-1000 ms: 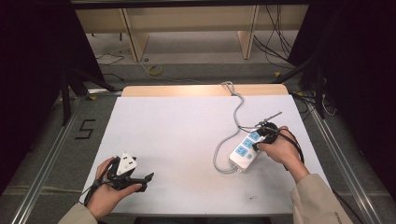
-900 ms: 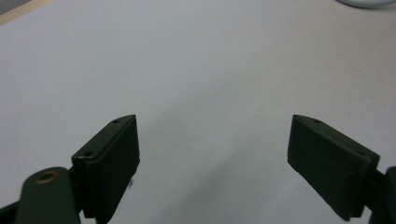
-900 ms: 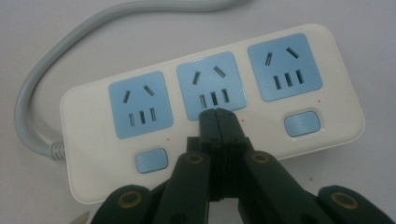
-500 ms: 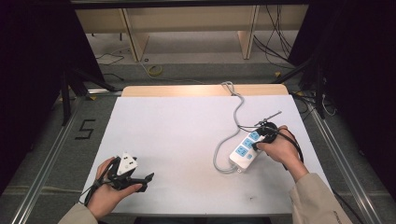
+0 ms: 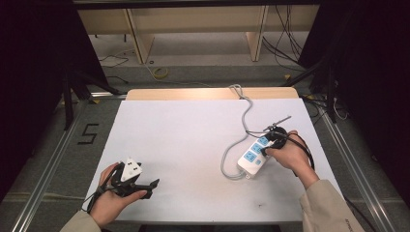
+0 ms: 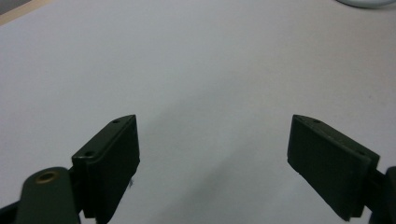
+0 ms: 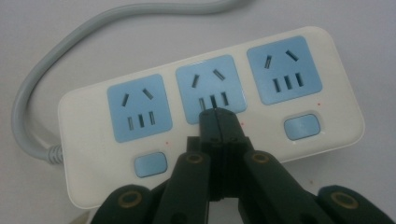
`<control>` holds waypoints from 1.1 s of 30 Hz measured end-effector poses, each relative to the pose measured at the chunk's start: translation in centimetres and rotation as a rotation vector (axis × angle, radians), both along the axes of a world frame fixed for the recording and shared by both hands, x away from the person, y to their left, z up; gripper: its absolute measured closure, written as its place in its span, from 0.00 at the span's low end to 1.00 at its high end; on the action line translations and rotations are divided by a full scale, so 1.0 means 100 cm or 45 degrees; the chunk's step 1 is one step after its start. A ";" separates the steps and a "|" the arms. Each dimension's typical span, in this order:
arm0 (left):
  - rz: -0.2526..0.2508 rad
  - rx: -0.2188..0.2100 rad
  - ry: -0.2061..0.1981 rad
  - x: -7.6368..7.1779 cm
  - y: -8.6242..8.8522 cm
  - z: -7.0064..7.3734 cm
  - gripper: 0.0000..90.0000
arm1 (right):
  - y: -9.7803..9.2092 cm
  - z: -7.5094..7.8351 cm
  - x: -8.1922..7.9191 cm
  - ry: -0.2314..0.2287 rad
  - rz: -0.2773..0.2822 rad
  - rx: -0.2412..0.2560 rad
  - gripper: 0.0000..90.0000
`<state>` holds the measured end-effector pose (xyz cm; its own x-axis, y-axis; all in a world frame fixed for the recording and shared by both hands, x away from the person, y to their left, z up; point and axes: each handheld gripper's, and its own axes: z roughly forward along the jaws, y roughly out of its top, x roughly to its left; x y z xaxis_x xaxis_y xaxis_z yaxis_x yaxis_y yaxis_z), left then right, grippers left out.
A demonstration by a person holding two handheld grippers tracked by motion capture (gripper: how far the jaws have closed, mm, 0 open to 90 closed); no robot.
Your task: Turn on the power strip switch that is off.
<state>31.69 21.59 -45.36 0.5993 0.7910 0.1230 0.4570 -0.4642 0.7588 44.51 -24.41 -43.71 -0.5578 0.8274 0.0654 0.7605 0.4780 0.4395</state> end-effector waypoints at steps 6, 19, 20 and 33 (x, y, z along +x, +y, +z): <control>-0.001 -0.002 0.000 0.000 0.000 0.000 0.18 | 0.000 0.000 -0.001 -0.010 0.003 -0.002 1.00; -0.003 0.001 0.003 0.000 0.000 0.000 0.18 | 0.000 0.000 -0.001 -0.017 0.012 0.001 1.00; -0.004 0.001 0.005 0.000 0.000 0.000 0.18 | 0.000 0.000 -0.001 -0.016 0.015 0.004 1.00; -0.006 0.002 0.006 0.001 0.000 0.000 0.18 | 0.000 0.006 -0.005 -0.081 0.052 0.020 1.00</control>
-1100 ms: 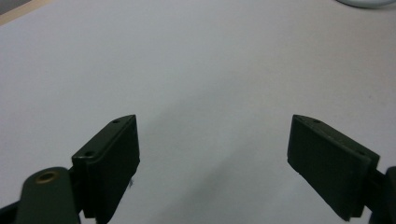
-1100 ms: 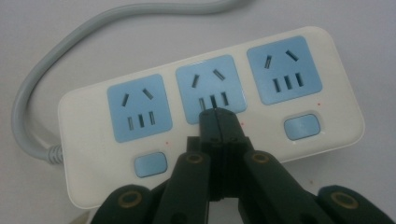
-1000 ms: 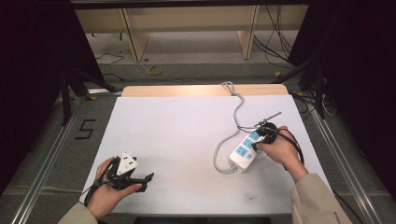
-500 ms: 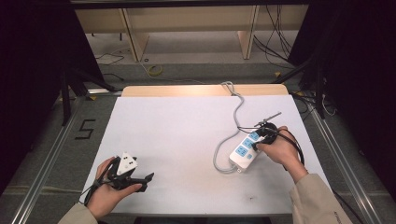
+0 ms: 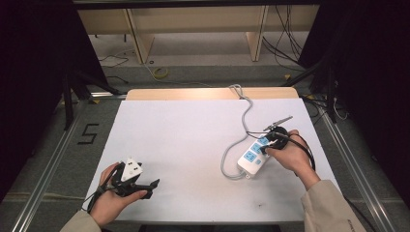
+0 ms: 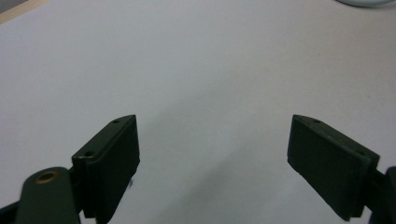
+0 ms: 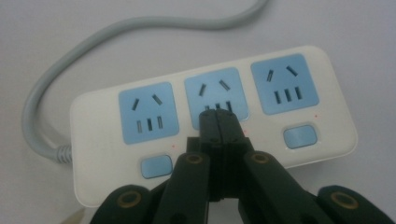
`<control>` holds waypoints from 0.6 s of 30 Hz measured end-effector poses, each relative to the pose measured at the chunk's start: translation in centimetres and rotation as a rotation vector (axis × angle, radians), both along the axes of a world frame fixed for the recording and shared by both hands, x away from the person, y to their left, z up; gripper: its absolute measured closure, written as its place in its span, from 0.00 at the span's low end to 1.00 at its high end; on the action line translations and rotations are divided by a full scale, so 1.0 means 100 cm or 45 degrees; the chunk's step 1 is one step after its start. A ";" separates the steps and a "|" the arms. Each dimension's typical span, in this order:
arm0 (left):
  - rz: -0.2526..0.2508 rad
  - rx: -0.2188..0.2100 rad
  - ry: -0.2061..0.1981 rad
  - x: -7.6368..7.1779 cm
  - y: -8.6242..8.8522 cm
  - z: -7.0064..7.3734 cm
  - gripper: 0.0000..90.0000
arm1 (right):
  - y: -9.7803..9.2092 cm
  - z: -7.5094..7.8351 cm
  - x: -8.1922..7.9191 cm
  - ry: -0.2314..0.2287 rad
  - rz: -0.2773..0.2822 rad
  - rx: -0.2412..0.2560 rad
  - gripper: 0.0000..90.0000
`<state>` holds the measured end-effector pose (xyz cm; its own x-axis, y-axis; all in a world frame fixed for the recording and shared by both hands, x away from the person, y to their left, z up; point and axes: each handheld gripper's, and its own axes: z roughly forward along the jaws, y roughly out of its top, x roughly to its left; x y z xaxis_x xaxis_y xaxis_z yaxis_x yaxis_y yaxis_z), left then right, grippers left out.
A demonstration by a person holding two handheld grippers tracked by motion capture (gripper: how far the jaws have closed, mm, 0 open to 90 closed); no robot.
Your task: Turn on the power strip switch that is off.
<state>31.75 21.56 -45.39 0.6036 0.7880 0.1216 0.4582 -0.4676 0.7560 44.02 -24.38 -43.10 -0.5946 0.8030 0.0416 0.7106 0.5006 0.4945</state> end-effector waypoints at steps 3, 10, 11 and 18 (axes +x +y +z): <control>-0.001 0.001 0.000 0.000 0.000 0.000 0.18 | 0.000 0.003 -0.002 -0.027 0.010 0.017 1.00; 0.000 0.003 0.001 0.000 0.000 0.000 0.19 | 0.002 0.005 -0.005 -0.042 0.036 0.051 0.97; 0.000 0.003 0.001 0.000 0.000 0.000 0.19 | 0.003 0.005 -0.006 -0.043 0.036 0.051 0.97; 0.001 0.003 0.001 0.000 0.000 0.000 0.19 | 0.004 0.008 -0.010 -0.081 0.064 0.074 0.94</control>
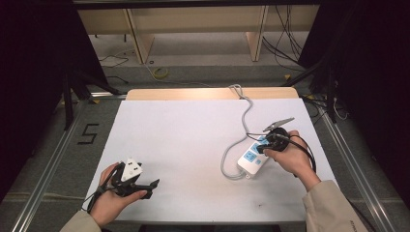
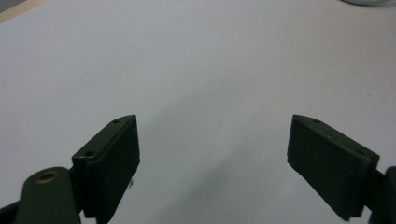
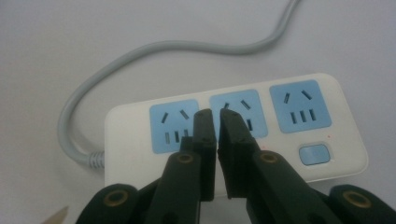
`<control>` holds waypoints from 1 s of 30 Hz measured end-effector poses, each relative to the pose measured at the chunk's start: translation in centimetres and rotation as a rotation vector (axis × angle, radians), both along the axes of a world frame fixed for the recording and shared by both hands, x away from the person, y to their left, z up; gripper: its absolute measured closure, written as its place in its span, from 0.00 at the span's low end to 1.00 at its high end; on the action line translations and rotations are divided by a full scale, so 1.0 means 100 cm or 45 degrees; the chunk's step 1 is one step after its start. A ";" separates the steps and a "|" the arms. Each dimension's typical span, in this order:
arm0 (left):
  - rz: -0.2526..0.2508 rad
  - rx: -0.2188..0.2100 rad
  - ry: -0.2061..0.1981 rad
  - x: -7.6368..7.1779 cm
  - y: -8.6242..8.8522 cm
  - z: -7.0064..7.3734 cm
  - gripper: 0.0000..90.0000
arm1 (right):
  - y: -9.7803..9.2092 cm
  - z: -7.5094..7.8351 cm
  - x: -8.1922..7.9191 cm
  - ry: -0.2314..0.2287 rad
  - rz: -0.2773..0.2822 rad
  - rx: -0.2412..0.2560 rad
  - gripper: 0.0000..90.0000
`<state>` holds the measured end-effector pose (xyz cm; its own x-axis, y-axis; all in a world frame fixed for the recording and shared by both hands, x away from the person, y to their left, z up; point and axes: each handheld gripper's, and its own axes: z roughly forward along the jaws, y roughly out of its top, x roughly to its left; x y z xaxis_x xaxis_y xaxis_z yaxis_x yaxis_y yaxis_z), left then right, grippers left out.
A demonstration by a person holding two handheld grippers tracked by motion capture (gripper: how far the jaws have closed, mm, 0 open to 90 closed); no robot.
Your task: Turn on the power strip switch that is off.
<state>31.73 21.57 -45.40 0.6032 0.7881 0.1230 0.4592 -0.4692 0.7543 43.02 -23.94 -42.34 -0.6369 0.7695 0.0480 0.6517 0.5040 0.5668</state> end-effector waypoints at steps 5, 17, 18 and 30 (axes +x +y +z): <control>0.000 0.003 0.000 0.000 0.000 0.000 0.19 | 0.000 0.003 -0.004 -0.034 0.007 0.036 0.91; 0.001 0.004 0.000 0.000 0.000 0.000 0.19 | 0.003 0.011 -0.017 -0.115 0.037 0.112 0.86; 0.001 0.003 0.000 0.000 0.000 0.000 0.19 | 0.004 0.011 -0.018 -0.114 0.033 0.118 0.86; 0.002 0.005 0.001 0.000 0.000 0.000 0.19 | 0.002 0.017 -0.031 -0.206 0.053 0.183 0.79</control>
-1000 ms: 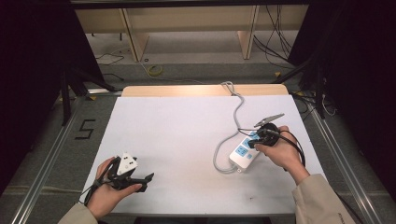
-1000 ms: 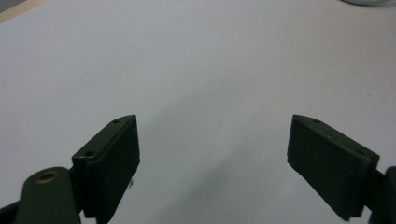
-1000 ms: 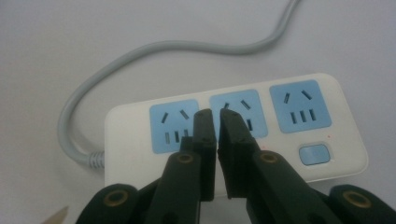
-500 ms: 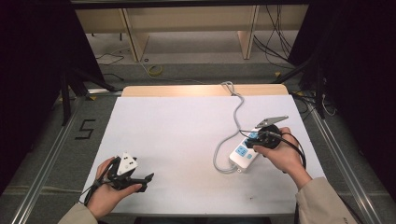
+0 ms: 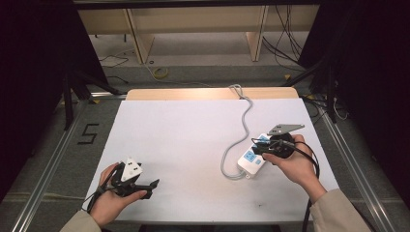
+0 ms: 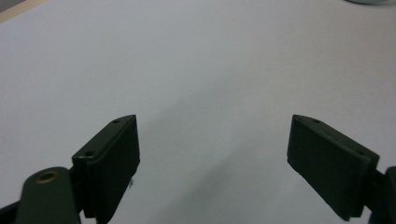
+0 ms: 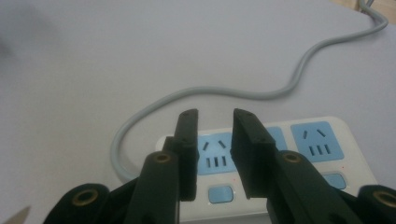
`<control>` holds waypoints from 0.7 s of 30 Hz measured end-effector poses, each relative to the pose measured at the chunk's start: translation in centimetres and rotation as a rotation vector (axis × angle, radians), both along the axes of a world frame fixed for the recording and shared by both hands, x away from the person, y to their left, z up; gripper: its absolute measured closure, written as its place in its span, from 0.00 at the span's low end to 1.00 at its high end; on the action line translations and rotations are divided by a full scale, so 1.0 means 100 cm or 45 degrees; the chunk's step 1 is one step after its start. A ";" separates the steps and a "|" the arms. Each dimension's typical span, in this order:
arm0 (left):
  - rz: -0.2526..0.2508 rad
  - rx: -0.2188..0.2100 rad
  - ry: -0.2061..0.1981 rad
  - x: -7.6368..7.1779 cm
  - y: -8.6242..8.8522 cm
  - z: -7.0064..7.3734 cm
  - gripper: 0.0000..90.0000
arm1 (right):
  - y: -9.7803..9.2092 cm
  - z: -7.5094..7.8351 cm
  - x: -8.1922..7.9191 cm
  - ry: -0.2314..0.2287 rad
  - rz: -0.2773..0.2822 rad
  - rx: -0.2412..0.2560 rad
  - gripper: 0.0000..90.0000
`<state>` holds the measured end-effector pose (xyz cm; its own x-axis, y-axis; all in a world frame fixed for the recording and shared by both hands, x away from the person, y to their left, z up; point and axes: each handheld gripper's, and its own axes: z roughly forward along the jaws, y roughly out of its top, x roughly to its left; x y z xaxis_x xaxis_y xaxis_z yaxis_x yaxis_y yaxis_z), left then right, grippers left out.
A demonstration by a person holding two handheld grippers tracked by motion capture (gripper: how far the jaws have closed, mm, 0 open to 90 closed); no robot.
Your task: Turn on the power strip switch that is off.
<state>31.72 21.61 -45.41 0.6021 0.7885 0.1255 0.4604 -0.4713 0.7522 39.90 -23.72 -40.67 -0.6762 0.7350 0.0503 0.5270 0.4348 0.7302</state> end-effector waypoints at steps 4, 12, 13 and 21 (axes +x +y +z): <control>0.001 0.000 -0.001 0.000 0.000 0.000 0.19 | -0.001 0.000 -0.005 -0.027 -0.001 0.053 0.75; 0.002 -0.001 -0.001 0.000 0.000 0.000 0.19 | -0.006 -0.001 -0.015 -0.077 0.003 0.099 0.69; 0.002 -0.001 -0.001 0.000 0.000 0.000 0.19 | -0.006 -0.001 -0.016 -0.085 0.006 0.108 0.68; 0.002 0.002 0.000 0.000 0.001 0.000 0.19 | -0.014 -0.004 -0.024 -0.133 0.015 0.137 0.61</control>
